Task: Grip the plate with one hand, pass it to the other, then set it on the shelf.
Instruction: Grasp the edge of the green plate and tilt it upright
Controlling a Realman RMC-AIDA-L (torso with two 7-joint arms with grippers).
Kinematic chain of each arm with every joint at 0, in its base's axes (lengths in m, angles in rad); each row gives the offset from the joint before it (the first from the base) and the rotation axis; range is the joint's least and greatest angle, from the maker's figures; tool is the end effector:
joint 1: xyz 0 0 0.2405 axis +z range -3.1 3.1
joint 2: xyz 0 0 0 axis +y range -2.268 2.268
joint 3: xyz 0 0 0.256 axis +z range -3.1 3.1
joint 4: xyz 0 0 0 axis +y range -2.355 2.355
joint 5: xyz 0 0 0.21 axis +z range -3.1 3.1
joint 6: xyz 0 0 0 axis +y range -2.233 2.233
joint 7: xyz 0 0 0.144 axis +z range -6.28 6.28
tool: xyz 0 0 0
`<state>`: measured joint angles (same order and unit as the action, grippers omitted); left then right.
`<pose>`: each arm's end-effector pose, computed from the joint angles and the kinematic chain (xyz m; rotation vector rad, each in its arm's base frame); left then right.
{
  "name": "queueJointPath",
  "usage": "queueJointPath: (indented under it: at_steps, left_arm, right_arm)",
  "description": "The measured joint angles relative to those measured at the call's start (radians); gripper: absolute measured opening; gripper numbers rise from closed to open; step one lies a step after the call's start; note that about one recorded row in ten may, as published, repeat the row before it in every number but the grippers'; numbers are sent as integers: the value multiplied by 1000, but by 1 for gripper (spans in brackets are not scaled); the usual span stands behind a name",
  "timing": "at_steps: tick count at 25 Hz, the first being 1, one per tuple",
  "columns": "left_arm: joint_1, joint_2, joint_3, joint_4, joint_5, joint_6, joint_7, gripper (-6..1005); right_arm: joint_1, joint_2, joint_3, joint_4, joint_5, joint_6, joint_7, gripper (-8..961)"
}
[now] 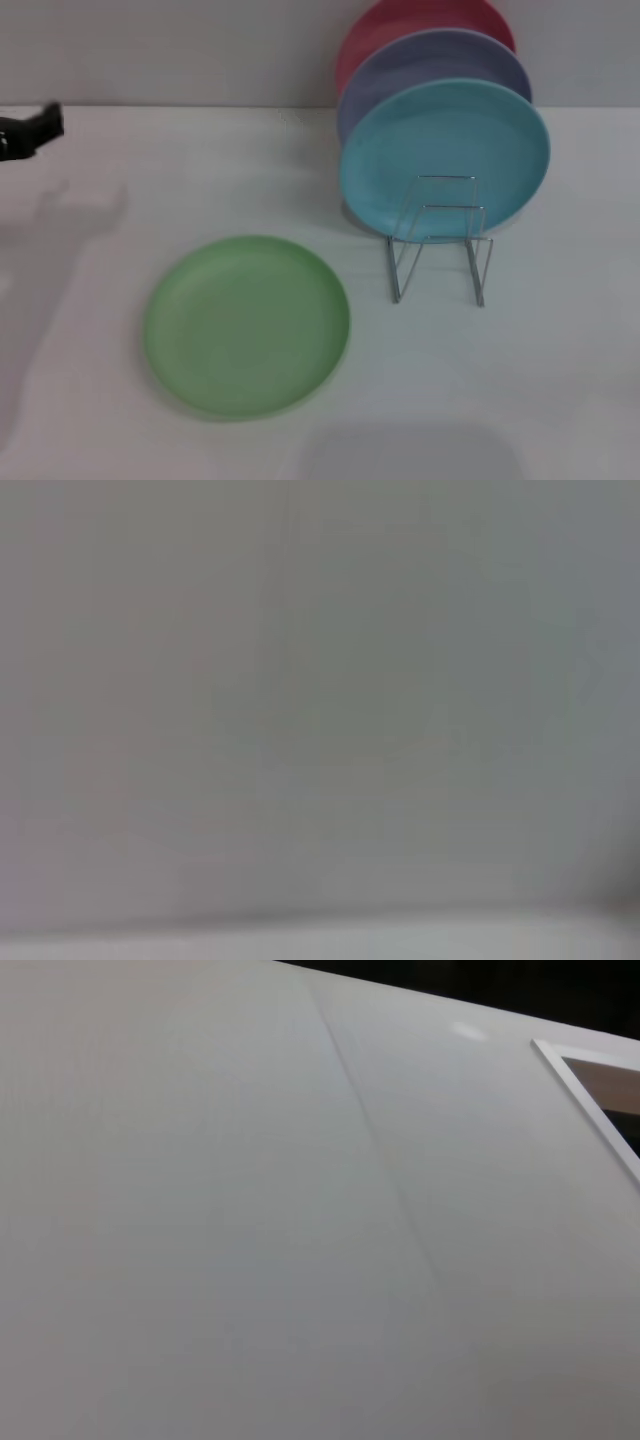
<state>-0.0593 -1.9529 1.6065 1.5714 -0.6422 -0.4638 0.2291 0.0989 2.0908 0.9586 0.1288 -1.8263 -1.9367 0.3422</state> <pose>-0.2459 0.3524 0.0789 -1.8031 -0.8936 -0.3535 0.3786 0.1572 0.1028 -0.7206 0.2615 0.9099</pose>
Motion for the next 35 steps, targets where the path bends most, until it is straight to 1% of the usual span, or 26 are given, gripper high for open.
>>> queueJointPath:
  at_steps: [1, 3, 4, 5, 6, 7, 8, 9, 12, 18, 19, 22, 24, 28, 29, 35]
  left_arm:
    - [-18, -14, -41, 25, -9, -103, 20, 798]
    - [-49, -57, -125, 48, -29, -268, 79, 797]
    - [-74, -98, -204, 59, -44, -406, 156, 797]
    - [-74, -98, -204, 59, -44, -406, 156, 796]
    - [-83, -108, -230, 60, -47, -457, 185, 796]
    - [-104, -110, -254, 53, -50, -559, 212, 795]
    - [-104, -110, -254, 53, -50, -559, 212, 795]
    - [-115, -108, -257, 45, -49, -631, 220, 794]
    - [-114, -110, -256, 42, -47, -689, 225, 793]
    - [-108, -112, -228, 19, -48, -725, 226, 791]
    - [-112, -112, -211, -3, -45, -728, 227, 790]
    - [-118, -110, -197, -20, -44, -730, 228, 789]
    - [-133, -109, -181, -45, -43, -732, 231, 788]
    - [-142, -110, -177, -63, -43, -733, 244, 786]
    - [-150, -111, -174, -84, -42, -725, 255, 786]
    - [-160, -110, -175, -123, -40, -698, 256, 783]
  right_arm:
    - [3, 0, 0, 0, 0, 1, 0, 835]
    - [4, 0, 0, 0, 0, 1, 0, 835]
    - [5, 1, 0, 0, -1, 1, -1, 835]
    - [5, 1, 0, 0, -1, 1, -1, 835]
    - [5, 1, -2, 0, -1, 2, -2, 835]
    - [3, 1, -10, 0, -1, 4, -2, 835]
    - [3, 1, -10, 0, -1, 4, -2, 835]
    - [-1, 2, -21, 0, -1, 7, -3, 835]
    - [-5, 1, -28, 0, -1, 7, -6, 835]
    - [-5, 2, -39, 0, -1, 0, -6, 835]
    - [-5, 2, -45, 0, -1, 1, -6, 835]
    - [-2, 2, -52, 0, -1, 6, -7, 835]
    - [0, 2, -52, 0, -1, 7, -7, 835]
    - [1, 2, -52, 0, -1, 8, -7, 835]
    - [3, 2, -52, -1, -1, 8, -7, 835]
    - [0, 2, -52, 0, -1, 8, -8, 835]
